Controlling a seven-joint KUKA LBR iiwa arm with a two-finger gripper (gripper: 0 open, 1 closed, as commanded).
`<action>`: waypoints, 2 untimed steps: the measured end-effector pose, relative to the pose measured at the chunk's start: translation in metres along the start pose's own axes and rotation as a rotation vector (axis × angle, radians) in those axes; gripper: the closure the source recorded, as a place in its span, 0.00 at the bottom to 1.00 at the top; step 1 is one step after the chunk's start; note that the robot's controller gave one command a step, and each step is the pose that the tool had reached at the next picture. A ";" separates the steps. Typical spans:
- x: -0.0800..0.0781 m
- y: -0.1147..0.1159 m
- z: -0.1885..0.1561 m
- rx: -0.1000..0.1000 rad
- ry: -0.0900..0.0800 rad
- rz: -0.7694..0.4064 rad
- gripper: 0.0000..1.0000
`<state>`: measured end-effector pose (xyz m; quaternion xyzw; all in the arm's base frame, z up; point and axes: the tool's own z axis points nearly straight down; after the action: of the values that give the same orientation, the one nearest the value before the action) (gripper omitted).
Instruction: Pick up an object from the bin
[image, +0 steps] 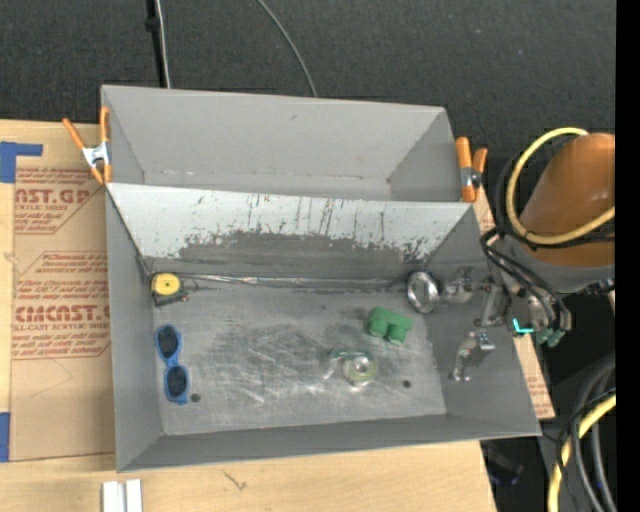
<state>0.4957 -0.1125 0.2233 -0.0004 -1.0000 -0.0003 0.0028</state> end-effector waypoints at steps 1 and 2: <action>-0.090 -0.016 0.153 -0.001 -0.016 0.128 0.00; -0.070 0.012 0.122 -0.002 -0.008 0.167 0.00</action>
Offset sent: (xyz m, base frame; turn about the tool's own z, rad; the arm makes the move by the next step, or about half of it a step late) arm 0.0860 -0.0166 -0.1533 0.1272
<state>0.5654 -0.1008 0.1012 -0.0838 -0.9965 -0.0010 -0.0010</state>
